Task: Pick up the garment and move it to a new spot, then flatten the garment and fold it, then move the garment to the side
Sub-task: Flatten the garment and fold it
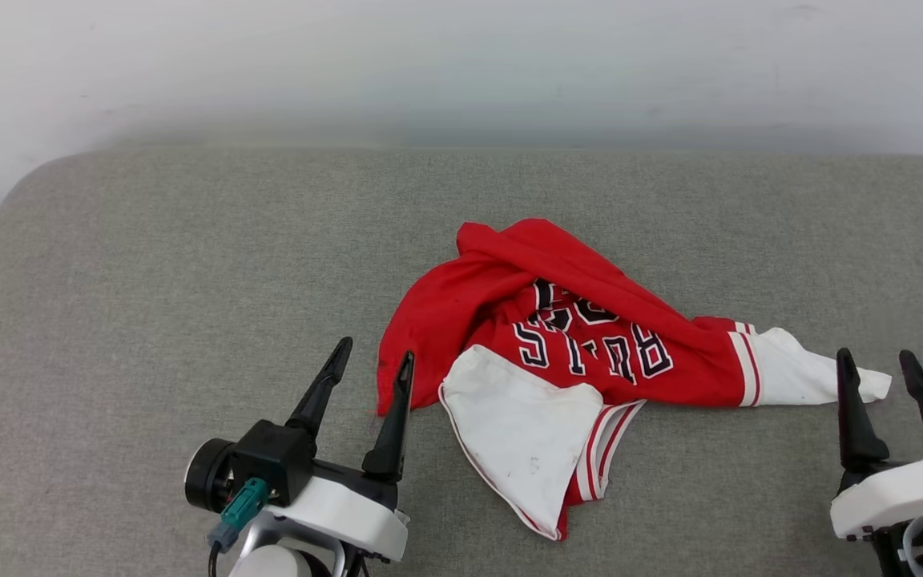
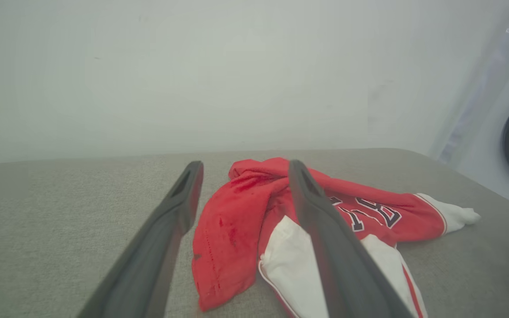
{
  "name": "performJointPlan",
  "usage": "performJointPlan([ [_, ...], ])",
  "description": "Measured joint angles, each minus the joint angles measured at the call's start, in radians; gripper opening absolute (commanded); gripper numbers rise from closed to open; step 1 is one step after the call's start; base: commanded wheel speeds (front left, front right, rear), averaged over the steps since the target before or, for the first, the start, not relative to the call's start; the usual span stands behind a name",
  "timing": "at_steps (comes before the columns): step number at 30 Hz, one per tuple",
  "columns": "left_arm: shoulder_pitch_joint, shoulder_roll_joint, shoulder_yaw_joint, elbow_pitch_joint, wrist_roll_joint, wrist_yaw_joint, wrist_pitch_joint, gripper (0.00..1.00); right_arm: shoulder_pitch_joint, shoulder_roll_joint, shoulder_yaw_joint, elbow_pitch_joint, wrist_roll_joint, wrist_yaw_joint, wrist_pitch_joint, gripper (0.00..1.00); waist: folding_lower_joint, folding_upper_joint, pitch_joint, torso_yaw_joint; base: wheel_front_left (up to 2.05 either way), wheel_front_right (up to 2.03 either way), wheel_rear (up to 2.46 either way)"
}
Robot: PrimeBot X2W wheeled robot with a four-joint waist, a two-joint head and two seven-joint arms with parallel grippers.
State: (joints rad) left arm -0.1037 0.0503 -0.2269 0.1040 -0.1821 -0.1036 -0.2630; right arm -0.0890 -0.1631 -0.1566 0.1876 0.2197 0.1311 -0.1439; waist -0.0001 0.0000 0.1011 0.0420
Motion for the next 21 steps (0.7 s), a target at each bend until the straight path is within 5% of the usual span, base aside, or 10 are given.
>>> performJointPlan([
  [7,-0.039,0.017,-0.05,0.067,0.003,-0.019,0.005,1.0,0.028,0.037,-0.008,-0.057,-0.017,0.0,-0.001,1.0,0.0,0.0,0.024,-0.028,0.0,0.0,0.0],
  [21,-0.319,0.18,-0.274,0.077,-0.133,-0.026,0.558,1.0,0.026,0.065,0.018,-0.1,-0.04,0.0,0.02,1.0,0.0002,0.0,0.118,-0.083,0.0,0.0,0.0],
])
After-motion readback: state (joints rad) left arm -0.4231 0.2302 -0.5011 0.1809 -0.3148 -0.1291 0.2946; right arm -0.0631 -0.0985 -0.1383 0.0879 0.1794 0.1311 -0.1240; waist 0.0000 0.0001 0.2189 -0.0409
